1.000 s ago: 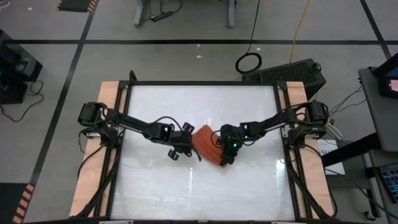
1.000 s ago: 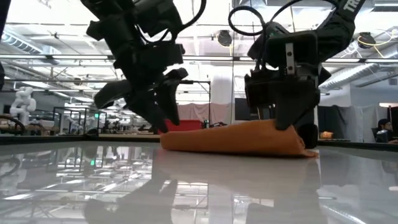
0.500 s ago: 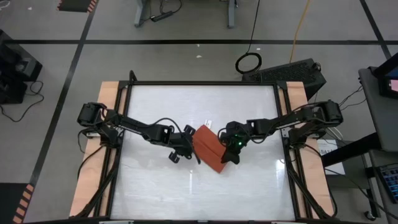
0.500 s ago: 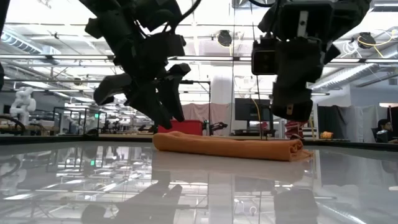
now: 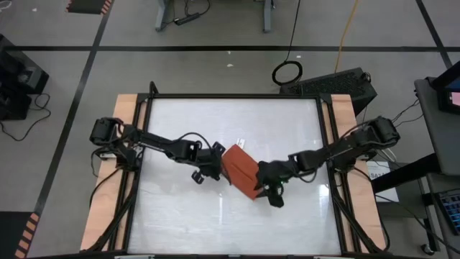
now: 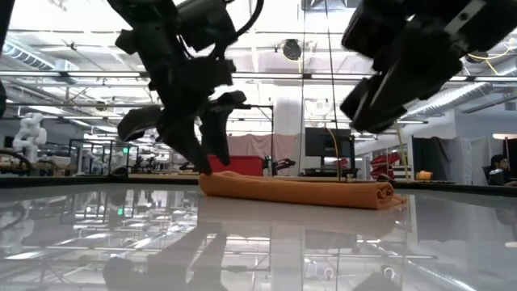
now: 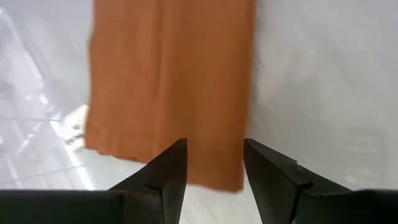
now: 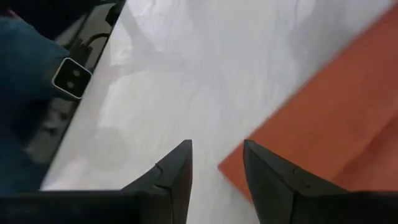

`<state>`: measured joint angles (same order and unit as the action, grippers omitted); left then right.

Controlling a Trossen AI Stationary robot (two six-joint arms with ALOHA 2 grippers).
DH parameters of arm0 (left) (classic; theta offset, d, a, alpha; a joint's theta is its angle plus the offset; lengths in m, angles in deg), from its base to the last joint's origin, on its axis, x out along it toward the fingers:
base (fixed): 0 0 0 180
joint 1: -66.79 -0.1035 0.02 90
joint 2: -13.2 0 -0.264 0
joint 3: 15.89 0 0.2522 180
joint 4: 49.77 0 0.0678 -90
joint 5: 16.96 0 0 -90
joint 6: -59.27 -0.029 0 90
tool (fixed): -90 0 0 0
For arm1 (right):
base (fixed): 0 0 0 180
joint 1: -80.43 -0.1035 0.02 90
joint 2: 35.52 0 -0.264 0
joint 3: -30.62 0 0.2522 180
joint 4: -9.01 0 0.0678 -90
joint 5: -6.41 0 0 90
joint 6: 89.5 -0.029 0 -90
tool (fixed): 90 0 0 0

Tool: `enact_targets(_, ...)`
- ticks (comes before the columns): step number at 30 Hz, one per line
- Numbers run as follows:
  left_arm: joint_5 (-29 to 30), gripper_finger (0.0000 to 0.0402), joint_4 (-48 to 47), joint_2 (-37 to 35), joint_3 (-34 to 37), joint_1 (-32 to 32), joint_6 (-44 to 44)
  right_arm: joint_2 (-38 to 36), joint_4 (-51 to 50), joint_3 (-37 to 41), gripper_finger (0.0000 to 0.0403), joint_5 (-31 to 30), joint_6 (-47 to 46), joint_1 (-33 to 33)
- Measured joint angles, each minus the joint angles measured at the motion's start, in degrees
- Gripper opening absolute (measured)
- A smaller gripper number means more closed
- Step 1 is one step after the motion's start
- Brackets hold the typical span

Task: Roll towel
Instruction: Roll the orange towel

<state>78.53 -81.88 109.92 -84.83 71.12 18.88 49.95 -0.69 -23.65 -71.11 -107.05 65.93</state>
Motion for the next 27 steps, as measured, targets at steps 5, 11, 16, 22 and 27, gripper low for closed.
enact_targets(5,-5.5,0.0164,-4.1,0.0,0.5,-2.9,-7.5,0.0,2.7,0.0,0.0132,-11.2,4.5,-5.5)
enact_targets(11,-6.6,0.0175,-3.2,0.0,1.1,-4.7,-12.1,2.1,4.5,0.0,0.0166,-18.6,2.3,-9.4)
enact_targets(16,-8.3,0.0213,-1.6,0.0,1.1,-6.1,-14.4,5.5,5.3,-0.3,0.0211,-22.1,-0.6,-11.2)
enact_targets(22,-10.6,0.0234,-2.5,3.3,1.1,-7.3,-15.6,11.0,4.6,-2.6,0.0223,-26.2,-1.3,-12.6)
enact_targets(27,-11.3,0.0187,-2.1,5.1,1.0,-7.4,-15.4,15.5,-0.7,-6.0,0.0220,-29.1,-4.3,-12.7)
